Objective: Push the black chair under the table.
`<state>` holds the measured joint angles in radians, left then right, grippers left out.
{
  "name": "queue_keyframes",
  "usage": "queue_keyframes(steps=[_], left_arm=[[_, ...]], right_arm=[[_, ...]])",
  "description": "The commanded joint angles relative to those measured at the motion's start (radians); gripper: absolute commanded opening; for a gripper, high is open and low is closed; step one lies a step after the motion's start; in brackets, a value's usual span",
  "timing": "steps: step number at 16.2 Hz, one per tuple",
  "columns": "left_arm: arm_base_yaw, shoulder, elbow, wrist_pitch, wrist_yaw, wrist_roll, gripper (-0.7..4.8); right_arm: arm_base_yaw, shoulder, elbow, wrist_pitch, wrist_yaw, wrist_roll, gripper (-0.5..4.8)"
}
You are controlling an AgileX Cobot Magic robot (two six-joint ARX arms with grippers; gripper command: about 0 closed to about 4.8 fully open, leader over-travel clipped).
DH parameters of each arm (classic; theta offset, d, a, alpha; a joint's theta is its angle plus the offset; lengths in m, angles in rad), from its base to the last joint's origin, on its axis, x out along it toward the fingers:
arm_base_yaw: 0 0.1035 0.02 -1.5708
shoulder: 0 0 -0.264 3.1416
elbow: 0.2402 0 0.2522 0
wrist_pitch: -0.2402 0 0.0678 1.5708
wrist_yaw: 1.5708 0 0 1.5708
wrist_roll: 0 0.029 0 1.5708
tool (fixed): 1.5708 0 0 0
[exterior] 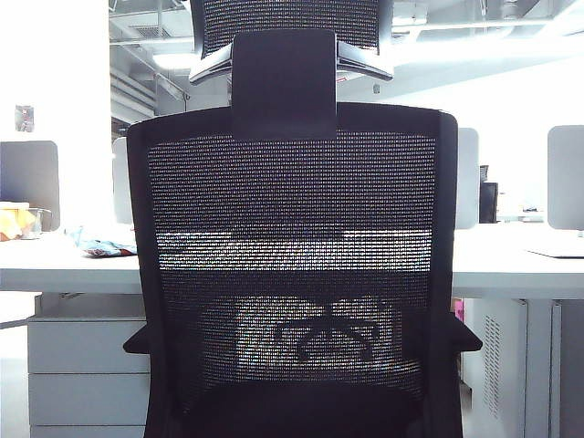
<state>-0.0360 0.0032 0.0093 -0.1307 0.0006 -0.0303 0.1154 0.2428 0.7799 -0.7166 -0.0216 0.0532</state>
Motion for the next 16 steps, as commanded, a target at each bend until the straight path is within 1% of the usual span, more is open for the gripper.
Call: queue_keyframes(steps=[1,2,3,5,6,9,12,16], left_arm=[[0.001,0.001,0.0,0.013,0.003,0.004,-0.05],[0.001,0.001,0.0,0.013,0.003,0.004,-0.05],[0.001,0.001,0.0,0.013,0.003,0.004,-0.05],[0.001,0.001,0.0,0.013,0.003,0.004,-0.05],[0.001,0.001,0.0,0.013,0.003,0.004,-0.05],[0.001,0.001,0.0,0.013,0.003,0.004,-0.05],[0.001,0.001,0.0,0.013,0.003,0.004,-0.05],[0.001,0.001,0.0,0.013,0.003,0.004,-0.05]], right_arm=[[-0.077,-0.017,-0.084,0.059,0.004,-0.013,-0.01],[-0.134,-0.051,-0.178,0.134,0.0,-0.002,-0.01],[-0.161,-0.075,-0.261,0.212,0.001,0.0,-0.01],[-0.17,-0.101,-0.388,0.33,-0.001,0.0,-0.01],[-0.169,-0.119,-0.474,0.412,-0.007,0.018,-0.01],[-0.169,-0.14,-0.639,0.6,-0.007,0.054,-0.01],[-0.169,-0.169,-0.72,0.678,-0.007,0.064,-0.01],[-0.168,-0.208,-0.757,0.695,-0.006,0.078,-0.01]])
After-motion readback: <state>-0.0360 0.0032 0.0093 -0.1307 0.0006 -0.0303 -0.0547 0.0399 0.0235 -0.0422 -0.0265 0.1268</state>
